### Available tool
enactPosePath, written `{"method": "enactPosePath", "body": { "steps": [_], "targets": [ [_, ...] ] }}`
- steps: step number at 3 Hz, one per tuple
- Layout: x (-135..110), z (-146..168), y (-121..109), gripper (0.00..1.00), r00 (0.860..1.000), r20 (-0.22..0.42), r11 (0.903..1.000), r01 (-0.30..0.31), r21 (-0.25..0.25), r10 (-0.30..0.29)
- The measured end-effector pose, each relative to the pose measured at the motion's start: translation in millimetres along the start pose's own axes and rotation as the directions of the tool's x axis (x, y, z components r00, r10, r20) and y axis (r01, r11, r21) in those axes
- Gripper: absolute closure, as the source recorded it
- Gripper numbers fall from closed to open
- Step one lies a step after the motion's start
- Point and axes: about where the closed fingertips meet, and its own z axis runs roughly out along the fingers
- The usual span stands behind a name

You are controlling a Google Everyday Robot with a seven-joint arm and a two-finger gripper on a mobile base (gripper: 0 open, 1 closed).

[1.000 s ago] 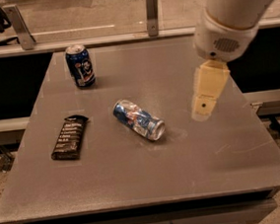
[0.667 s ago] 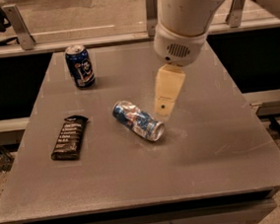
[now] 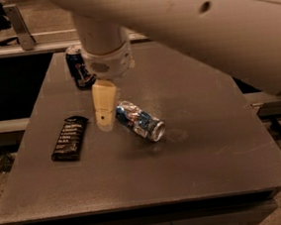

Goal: Place redbull can upright

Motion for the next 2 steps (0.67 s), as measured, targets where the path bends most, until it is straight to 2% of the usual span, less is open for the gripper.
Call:
{"method": "enactPosePath", "body": {
  "steps": [1,2],
  "targets": [
    [-24.3,30.8,0.7,0.00,0.989,-0.093,0.9939,-0.109,0.017,0.110],
    [-29.8,51.2,1.2,0.00,0.967,-0.082,0.9700,-0.243,-0.009,0.241]
  ]
}}
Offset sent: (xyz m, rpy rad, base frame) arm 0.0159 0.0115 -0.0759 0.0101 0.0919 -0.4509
